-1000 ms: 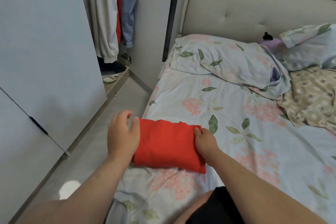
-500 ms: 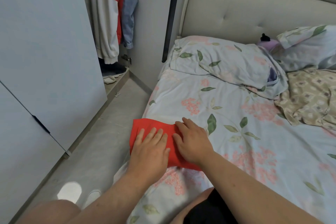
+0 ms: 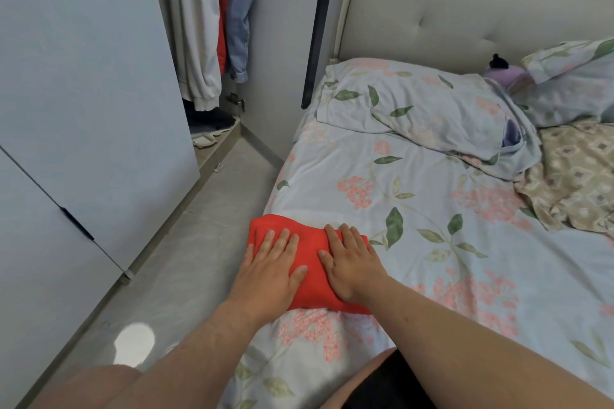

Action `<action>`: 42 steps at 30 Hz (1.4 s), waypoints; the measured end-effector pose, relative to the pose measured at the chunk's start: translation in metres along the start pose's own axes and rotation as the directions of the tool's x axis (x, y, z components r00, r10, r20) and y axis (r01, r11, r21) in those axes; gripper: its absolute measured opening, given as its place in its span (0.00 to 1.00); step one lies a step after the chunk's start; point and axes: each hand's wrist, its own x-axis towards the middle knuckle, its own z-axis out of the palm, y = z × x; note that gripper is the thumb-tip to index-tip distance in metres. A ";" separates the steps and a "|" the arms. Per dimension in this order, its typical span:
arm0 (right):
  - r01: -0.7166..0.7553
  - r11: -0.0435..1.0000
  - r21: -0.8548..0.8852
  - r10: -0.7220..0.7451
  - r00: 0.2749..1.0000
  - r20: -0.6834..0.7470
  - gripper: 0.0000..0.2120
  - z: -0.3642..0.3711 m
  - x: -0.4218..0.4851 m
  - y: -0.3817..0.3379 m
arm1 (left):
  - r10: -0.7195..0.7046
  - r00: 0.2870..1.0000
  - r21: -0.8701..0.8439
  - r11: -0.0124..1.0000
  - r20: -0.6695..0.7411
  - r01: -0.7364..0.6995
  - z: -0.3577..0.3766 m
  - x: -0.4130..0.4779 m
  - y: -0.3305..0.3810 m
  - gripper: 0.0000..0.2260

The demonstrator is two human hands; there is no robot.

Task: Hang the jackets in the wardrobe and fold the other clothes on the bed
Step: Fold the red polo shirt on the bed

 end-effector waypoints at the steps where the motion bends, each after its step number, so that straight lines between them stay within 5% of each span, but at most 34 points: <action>1: -0.001 1.000 -0.005 0.001 1.000 0.000 0.31 0.001 0.002 0.000 | 0.001 1.000 -0.013 1.000 0.005 0.000 0.000 0.001 -0.001 0.29; 5: 0.000 0.998 0.060 0.001 1.000 -0.024 0.32 -0.002 0.001 0.000 | -0.045 0.998 -0.142 0.989 -0.047 0.038 -0.002 0.001 0.000 0.33; 7: -0.039 0.976 0.216 0.063 0.993 -0.102 0.34 -0.007 -0.003 0.001 | -0.217 0.968 -0.293 0.941 -0.130 0.171 -0.006 -0.005 0.007 0.41; 9: -0.162 0.898 0.409 0.252 0.952 -0.176 0.34 -0.016 -0.007 0.002 | -0.467 0.877 -0.465 0.806 -0.118 0.366 -0.013 -0.012 0.011 0.46; 11: -0.311 0.766 0.563 0.441 0.891 -0.108 0.29 -0.025 -0.012 0.005 | -0.593 0.805 -0.596 0.644 0.008 0.480 -0.019 -0.016 0.009 0.41; 14: -0.407 0.531 0.744 0.472 0.870 0.139 0.20 -0.031 -0.024 0.010 | -0.549 0.824 -0.779 0.451 0.144 0.436 -0.025 -0.020 0.001 0.24; 18: -0.447 0.126 0.886 0.230 0.882 0.412 0.19 -0.041 -0.046 0.009 | -0.436 0.824 -0.898 0.074 0.362 0.433 -0.037 -0.028 -0.006 0.19; 20: -0.477 0.083 0.875 0.160 0.873 0.461 0.17 -0.048 -0.052 0.007 | -0.323 0.798 -0.855 -0.089 0.509 0.510 -0.051 -0.034 -0.008 0.18; 33: -0.200 0.190 0.961 0.120 0.976 0.180 0.22 -0.052 -0.056 -0.001 | -0.327 0.888 -0.942 -0.206 0.322 0.266 -0.065 -0.057 -0.006 0.10; 42: -0.105 0.259 0.960 0.189 0.980 0.057 0.17 -0.052 -0.034 0.001 | -0.357 0.914 -0.981 -0.107 0.192 0.164 -0.061 -0.021 -0.016 0.13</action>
